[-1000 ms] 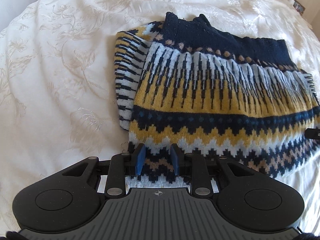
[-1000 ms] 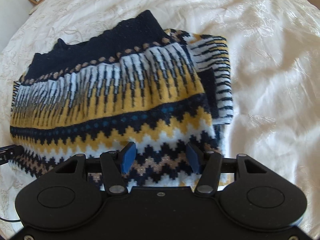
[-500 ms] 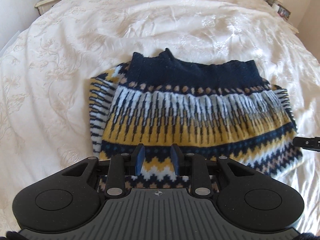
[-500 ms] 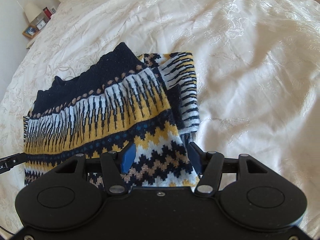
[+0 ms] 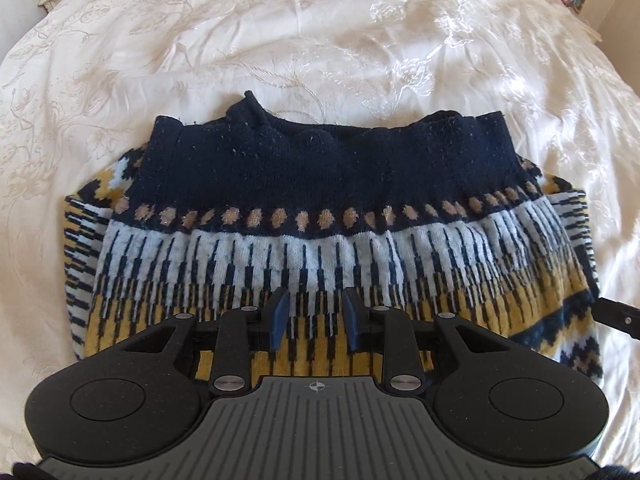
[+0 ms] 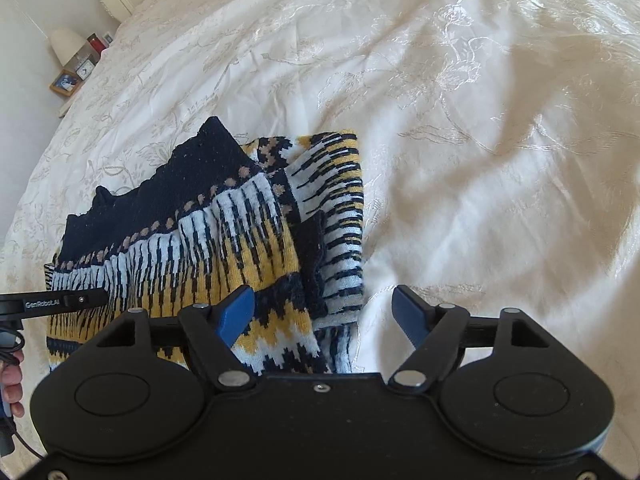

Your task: Fold small clothes

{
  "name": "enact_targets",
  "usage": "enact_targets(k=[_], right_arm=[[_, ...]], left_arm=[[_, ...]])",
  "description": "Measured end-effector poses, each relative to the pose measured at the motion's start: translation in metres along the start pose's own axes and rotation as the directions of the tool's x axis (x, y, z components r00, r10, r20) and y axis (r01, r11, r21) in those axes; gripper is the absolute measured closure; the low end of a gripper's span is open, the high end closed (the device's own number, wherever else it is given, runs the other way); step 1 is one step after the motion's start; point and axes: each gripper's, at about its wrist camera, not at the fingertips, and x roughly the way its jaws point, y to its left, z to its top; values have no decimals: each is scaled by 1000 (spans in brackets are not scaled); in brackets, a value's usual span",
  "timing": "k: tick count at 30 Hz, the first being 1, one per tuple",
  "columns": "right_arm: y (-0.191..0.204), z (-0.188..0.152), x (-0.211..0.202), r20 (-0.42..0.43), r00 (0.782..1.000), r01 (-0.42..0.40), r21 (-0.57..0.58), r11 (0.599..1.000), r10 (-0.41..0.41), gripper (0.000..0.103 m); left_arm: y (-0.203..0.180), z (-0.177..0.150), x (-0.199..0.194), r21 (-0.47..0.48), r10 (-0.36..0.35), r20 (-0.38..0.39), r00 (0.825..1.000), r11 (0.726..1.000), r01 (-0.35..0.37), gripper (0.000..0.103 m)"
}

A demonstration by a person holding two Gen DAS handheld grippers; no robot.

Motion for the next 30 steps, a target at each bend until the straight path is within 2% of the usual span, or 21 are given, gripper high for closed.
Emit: enact_targets(k=[5, 11, 14, 19, 26, 30], right_arm=[[-5, 7, 18, -55, 997, -51, -19, 999, 50, 21], [-11, 10, 36, -115, 986, -126, -26, 992, 122, 20], [-15, 12, 41, -127, 978, -167, -20, 986, 163, 16], [-20, 16, 48, -117, 965, -236, 0, 972, 234, 11], [-23, 25, 56, -74, 944, -320, 43, 946, 323, 11], [-21, 29, 62, -59, 939, -336, 56, 940, 339, 10]], left_arm=[[-4, 5, 19, 15, 36, -59, 998, 999, -35, 74], [-4, 3, 22, 19, 59, -73, 996, 998, -58, 73], [-4, 3, 24, 26, 68, -72, 995, 997, -67, 72], [-9, 6, 27, 36, 79, -69, 994, 996, -77, 72], [-11, 1, 26, 44, 91, -71, 993, 995, -88, 72], [-11, 3, 25, 45, 101, -74, 992, 994, -98, 72]])
